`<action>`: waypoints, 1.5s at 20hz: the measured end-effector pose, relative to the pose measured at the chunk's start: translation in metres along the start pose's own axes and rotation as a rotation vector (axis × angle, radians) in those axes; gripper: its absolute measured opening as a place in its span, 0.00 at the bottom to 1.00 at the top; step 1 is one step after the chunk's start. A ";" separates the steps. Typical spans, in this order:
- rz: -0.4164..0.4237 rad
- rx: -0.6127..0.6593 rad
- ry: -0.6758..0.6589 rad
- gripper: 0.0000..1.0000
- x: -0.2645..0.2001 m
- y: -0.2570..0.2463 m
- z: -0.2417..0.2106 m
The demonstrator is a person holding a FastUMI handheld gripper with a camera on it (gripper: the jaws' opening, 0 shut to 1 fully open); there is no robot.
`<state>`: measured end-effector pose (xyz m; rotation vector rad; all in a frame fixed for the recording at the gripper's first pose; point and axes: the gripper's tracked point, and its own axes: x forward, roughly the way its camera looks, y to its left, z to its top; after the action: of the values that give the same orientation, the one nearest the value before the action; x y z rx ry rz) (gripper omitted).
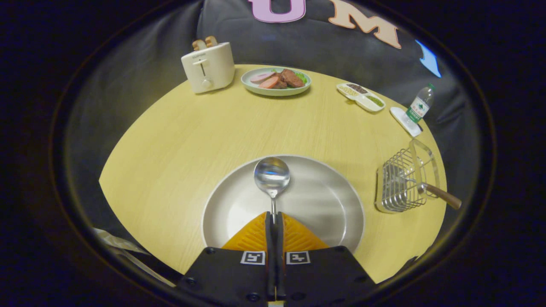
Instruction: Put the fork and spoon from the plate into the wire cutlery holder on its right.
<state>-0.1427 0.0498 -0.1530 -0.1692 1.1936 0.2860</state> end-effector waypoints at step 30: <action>-0.110 -0.058 0.106 0.04 -0.098 -0.211 0.037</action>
<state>-0.0777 -0.1536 -0.0531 -0.3022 1.2763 0.2171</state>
